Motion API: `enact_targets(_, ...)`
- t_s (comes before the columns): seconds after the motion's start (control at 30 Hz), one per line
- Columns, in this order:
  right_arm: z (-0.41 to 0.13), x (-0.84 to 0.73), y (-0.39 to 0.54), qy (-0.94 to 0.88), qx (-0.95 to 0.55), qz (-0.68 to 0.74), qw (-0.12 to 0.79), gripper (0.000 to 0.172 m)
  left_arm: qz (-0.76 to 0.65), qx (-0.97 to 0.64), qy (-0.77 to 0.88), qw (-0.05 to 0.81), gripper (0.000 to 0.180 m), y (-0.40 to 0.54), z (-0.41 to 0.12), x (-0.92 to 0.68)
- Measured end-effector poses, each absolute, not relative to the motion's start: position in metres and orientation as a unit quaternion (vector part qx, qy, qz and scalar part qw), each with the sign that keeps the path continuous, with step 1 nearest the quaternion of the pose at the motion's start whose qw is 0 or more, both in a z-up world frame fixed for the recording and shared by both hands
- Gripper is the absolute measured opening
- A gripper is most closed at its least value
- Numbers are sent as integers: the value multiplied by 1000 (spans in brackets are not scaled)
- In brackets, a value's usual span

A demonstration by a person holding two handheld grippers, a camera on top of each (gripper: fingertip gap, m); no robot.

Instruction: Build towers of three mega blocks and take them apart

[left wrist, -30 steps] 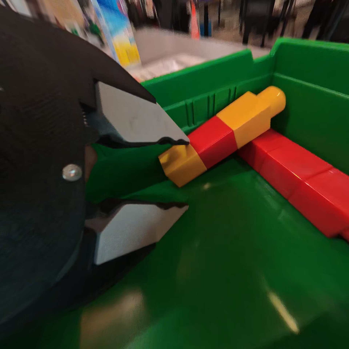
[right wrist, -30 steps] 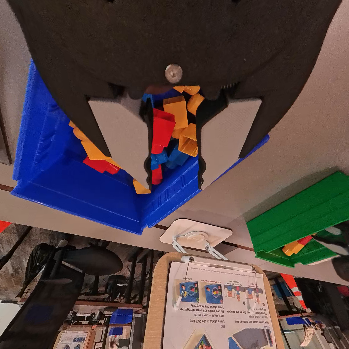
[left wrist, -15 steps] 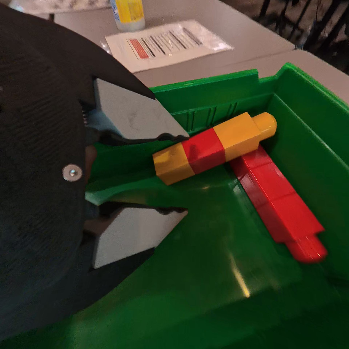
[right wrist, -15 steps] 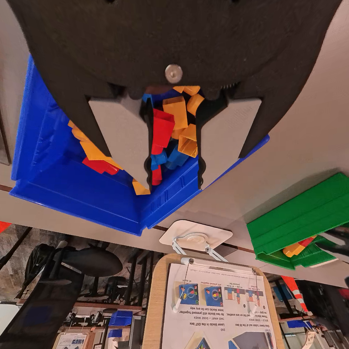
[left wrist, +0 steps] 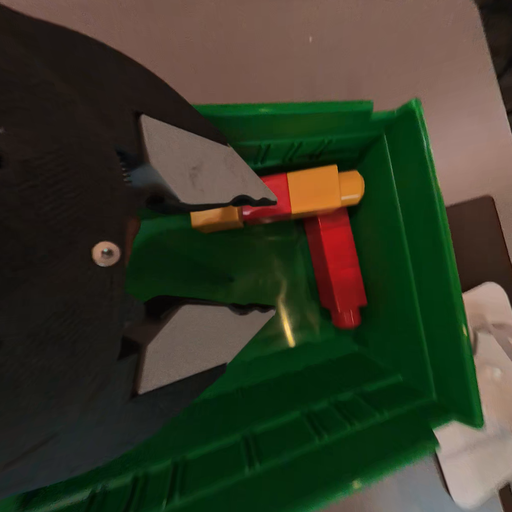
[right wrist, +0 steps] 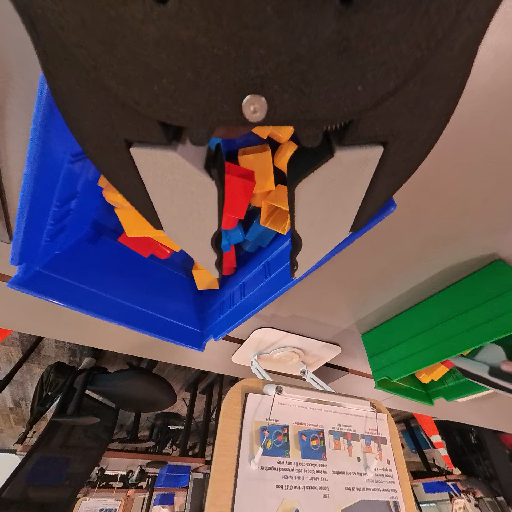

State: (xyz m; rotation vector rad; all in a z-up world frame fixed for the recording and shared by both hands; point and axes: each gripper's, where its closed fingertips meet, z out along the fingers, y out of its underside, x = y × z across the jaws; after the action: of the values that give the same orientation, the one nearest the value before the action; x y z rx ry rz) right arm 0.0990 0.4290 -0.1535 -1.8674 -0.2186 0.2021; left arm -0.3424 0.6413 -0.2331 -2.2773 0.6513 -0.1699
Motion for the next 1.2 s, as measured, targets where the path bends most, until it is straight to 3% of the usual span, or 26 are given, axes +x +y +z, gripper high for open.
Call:
enact_targets(0.47,-157,97,430,-99,-805,81,579,45,59,-900,291,319,80,670,-258,-361)
enact_targets(0.6,-158,96,430,-106,-806,77,577,45,-133,-933,266,202,66,638,-285,-330)
enact_targets(0.93,-158,93,430,-113,-806,74,576,45,-161,-927,216,260,59,644,-283,-341)
enact_targets(1.2,-162,92,431,-116,-810,72,570,45,-151,-913,221,309,44,647,-270,-350)
